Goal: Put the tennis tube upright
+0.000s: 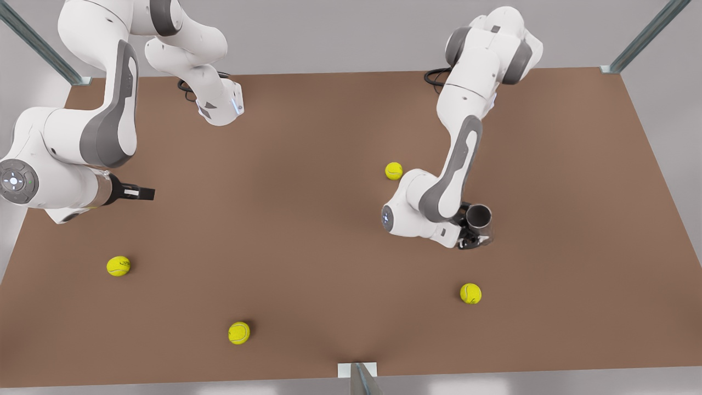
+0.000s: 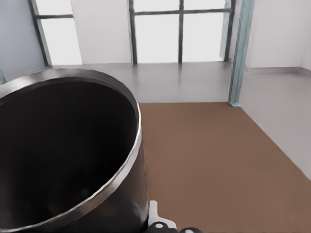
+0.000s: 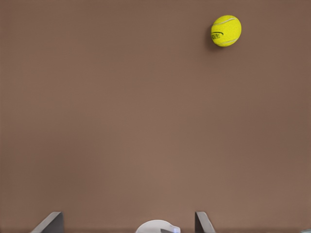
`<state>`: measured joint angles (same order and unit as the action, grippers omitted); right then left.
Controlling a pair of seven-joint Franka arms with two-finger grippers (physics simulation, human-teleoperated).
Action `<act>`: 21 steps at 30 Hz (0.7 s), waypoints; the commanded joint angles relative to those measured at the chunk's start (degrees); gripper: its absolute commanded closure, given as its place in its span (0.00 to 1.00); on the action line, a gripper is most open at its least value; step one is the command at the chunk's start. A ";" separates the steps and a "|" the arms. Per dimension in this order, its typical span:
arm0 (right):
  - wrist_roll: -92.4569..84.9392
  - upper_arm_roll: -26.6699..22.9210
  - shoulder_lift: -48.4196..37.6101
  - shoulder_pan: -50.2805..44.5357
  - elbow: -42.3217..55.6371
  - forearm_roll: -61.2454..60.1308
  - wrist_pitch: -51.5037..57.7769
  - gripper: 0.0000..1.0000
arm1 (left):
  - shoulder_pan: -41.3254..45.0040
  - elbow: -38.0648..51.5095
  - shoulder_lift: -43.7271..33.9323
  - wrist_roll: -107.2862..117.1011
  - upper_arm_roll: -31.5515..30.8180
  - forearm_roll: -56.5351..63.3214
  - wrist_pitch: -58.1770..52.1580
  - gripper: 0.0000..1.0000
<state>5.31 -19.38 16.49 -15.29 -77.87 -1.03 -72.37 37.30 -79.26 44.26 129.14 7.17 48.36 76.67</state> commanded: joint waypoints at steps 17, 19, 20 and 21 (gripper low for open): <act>0.14 -0.04 0.47 -0.09 0.09 -0.37 -0.32 0.00 | 0.93 -1.24 5.31 -24.72 -1.28 6.30 -11.45 0.26; 0.14 -0.04 0.47 -0.09 0.09 -0.46 -0.23 0.00 | 0.93 -1.24 5.58 -24.72 -1.28 6.30 -11.54 0.26; 0.14 -0.04 0.47 -0.09 0.09 -0.46 -0.32 0.00 | 1.02 -1.24 5.58 -24.64 -1.28 6.30 -11.63 0.26; 0.14 -0.04 0.47 -0.09 0.09 -0.46 -0.32 0.00 | 1.02 -1.16 4.96 -24.63 -1.28 6.39 -11.63 0.26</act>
<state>5.38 -19.38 17.03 -15.38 -77.81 -1.44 -72.67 38.38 -80.46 49.38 112.23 5.87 54.65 65.34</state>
